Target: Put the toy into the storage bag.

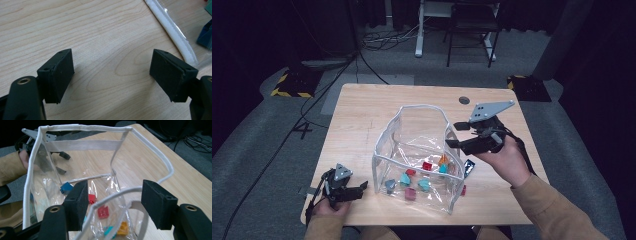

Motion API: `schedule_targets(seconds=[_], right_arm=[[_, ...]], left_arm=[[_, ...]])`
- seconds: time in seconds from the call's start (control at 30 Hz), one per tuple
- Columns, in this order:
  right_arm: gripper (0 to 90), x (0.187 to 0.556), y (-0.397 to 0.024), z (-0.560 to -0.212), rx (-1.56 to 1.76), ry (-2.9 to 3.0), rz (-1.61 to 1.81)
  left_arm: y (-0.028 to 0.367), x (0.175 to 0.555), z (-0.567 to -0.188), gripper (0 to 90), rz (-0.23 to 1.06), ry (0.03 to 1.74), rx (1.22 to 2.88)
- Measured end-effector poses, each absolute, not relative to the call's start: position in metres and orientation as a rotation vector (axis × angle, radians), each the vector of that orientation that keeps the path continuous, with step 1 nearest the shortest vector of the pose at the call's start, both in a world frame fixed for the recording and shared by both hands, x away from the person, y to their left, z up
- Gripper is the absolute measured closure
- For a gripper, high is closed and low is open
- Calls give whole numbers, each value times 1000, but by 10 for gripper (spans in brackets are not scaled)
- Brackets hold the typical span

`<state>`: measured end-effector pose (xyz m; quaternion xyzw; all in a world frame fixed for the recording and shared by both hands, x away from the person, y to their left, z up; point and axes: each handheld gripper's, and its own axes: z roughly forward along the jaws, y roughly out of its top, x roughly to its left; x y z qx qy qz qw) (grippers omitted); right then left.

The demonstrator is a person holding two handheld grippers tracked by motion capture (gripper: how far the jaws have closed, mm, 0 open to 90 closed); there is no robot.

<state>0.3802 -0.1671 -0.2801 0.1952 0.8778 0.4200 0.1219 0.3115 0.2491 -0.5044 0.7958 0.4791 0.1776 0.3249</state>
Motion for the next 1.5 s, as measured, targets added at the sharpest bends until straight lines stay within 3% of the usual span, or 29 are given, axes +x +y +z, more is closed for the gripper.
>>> schedule_targets(seconds=[0.57, 1.5], right_arm=[[235, 393, -216, -300, 741, 2496, 1174], [229, 417, -233, -393, 928, 2592, 990]], left_arm=[[249, 311, -504, 199, 466, 1258, 2086], [249, 311, -504, 199, 466, 1258, 2086]])
